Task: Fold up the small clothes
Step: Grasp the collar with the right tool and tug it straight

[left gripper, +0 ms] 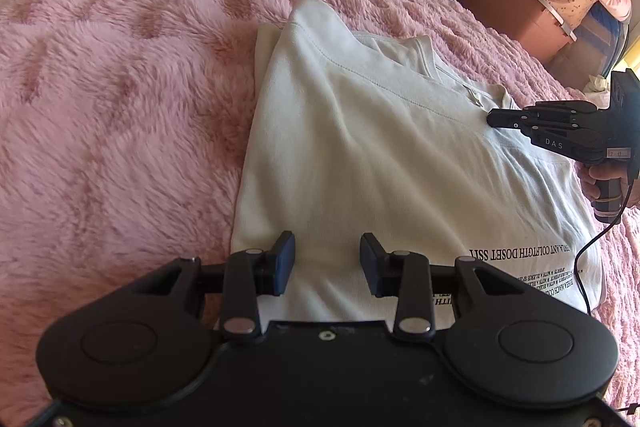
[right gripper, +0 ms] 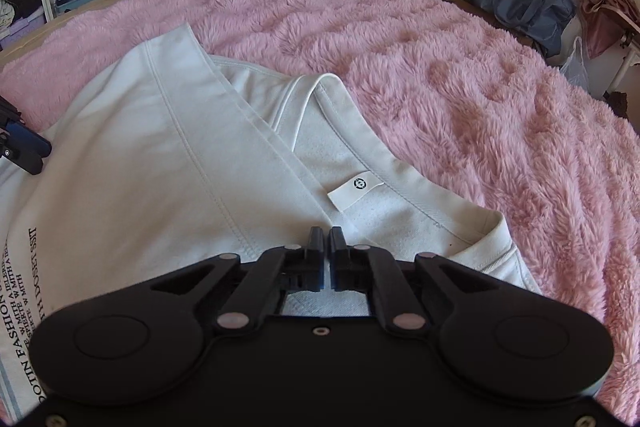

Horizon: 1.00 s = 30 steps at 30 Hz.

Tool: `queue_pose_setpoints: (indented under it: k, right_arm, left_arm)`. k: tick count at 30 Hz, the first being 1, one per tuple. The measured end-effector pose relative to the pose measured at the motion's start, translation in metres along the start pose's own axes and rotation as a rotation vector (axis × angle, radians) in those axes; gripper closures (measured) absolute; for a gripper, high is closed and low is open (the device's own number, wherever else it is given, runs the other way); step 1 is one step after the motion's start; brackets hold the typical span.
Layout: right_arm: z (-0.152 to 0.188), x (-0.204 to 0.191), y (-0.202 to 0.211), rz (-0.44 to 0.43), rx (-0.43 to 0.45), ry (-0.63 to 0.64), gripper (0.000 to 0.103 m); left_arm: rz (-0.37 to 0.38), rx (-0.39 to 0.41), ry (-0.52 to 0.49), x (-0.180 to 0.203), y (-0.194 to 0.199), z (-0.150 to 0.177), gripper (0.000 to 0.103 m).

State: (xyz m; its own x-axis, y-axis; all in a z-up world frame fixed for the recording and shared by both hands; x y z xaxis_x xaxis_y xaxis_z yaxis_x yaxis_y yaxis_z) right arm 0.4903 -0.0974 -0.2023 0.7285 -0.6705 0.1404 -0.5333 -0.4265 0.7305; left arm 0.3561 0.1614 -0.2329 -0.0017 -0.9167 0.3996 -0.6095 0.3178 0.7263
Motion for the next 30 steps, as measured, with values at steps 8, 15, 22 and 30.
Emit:
queue_pose_setpoints:
  k: [8,15,22,30]
  right_arm:
    - [-0.002,0.008,-0.007,0.116,0.013,-0.026,0.102]
    - [0.008,0.013,0.052,0.181,0.205,-0.175,0.084]
    - [0.070,0.062,0.117,0.376,0.152,-0.264,0.081]
    - [0.121,0.094,0.118,0.420,0.101,-0.429,0.071]
  left_arm:
    - [-0.117,0.029,0.004,0.000,0.004,0.003,0.065]
    - [-0.135,0.059,-0.076,0.012,0.013,-0.006,0.066]
    - [-0.054,0.167,-0.054,0.031,0.010,-0.041,0.065]
    - [-0.062,0.190,-0.029,0.033,-0.034,-0.079,0.065]
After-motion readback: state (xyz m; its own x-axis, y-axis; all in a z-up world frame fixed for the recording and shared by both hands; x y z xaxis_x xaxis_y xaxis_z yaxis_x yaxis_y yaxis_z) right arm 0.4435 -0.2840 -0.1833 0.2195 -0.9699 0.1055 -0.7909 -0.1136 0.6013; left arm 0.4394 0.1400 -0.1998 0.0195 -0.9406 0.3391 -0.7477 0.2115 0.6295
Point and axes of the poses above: each gripper's, at about its wrist camera, not at the fingertips, and y roughly against the way its jaws point, x to its right, z to its underside, the point moved 5 cm from there along -y, roughly the way its jaws point, and after that the axes turned 2 degrees about x, right-handed, at the moved point
